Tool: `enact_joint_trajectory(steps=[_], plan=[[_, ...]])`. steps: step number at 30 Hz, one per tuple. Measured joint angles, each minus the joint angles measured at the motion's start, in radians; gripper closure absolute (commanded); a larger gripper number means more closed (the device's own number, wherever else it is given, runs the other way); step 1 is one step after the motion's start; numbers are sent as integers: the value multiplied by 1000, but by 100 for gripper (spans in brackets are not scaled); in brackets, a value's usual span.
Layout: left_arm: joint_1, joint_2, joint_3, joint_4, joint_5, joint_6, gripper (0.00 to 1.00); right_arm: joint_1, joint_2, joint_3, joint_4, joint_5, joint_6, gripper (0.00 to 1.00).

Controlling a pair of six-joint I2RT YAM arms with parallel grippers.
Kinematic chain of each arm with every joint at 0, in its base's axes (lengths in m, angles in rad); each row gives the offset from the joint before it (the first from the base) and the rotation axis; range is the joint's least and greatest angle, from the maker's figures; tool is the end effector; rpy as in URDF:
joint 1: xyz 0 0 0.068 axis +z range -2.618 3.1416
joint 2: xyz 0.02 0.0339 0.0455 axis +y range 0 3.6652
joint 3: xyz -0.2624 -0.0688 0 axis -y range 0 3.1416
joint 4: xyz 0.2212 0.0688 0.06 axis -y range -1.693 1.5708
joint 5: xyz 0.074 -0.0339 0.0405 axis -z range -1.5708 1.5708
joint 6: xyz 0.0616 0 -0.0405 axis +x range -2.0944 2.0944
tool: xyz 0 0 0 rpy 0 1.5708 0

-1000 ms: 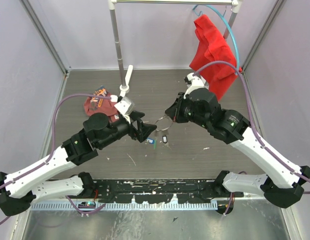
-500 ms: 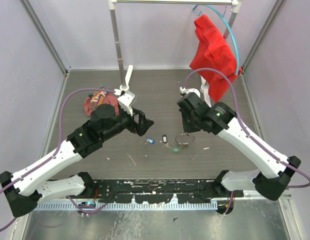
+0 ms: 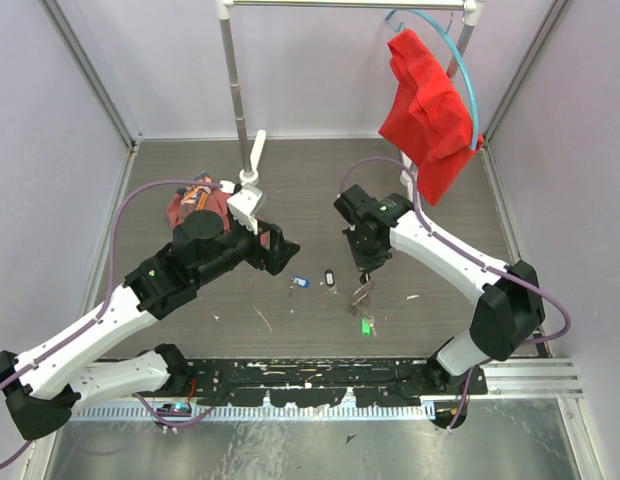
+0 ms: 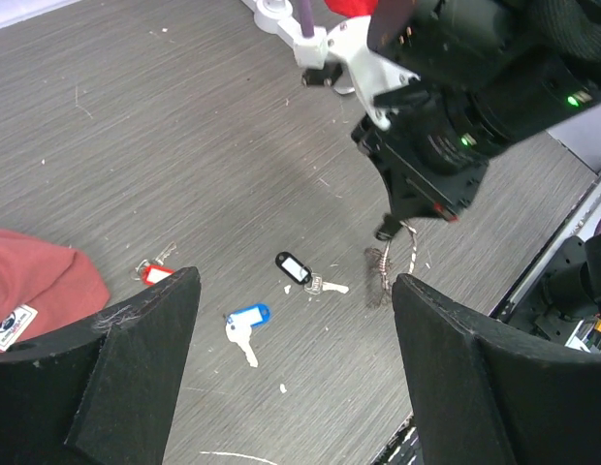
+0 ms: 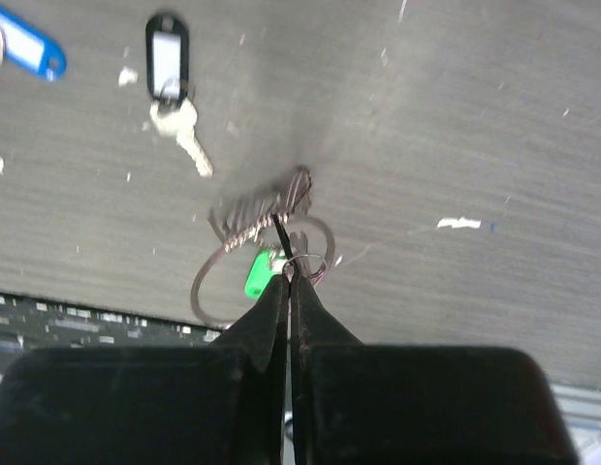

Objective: Put the keys on the keyring

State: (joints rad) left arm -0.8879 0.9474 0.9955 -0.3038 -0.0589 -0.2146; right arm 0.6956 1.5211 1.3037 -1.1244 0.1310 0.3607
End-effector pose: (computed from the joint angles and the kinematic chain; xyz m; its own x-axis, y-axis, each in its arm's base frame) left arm 0.1391 -0.1652 0.3628 -0.3132 0.0481 -0.9485 0.6875 0.7004 -0.1915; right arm 0.2098 0.1646 0.2549 -0.9157 -0.3086 -0.2573 -0.3093 0.9502 -0.0389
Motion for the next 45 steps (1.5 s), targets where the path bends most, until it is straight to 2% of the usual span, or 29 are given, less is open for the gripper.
enact_joint_trajectory(steps=[3,4,11,14,18,21,22,26,35,45], plan=[[0,0,5,-10,-2,-3,13,-68,4,-28,85,5,-29,95],[0,0,7,-14,-3,-4,10,-92,9,-42,122,5,-38,92],[4,0,28,-63,-24,-7,7,-196,76,-116,309,17,-71,56],[19,0,35,-92,-34,-8,5,-203,35,-118,363,22,-71,47],[71,8,56,-137,-37,-23,1,-214,-109,-120,423,33,-70,35],[126,26,87,-184,-40,-36,2,-219,-260,-140,482,35,-71,19],[147,31,97,-199,-43,-44,2,-220,-344,-157,510,32,-77,15],[218,29,120,-256,-61,-74,2,-221,-499,-198,558,24,-81,0],[249,-54,129,-433,-123,-108,2,-221,-848,-369,627,41,-90,0],[249,-56,83,-602,-108,-261,2,-221,-970,-470,561,77,-90,0]])
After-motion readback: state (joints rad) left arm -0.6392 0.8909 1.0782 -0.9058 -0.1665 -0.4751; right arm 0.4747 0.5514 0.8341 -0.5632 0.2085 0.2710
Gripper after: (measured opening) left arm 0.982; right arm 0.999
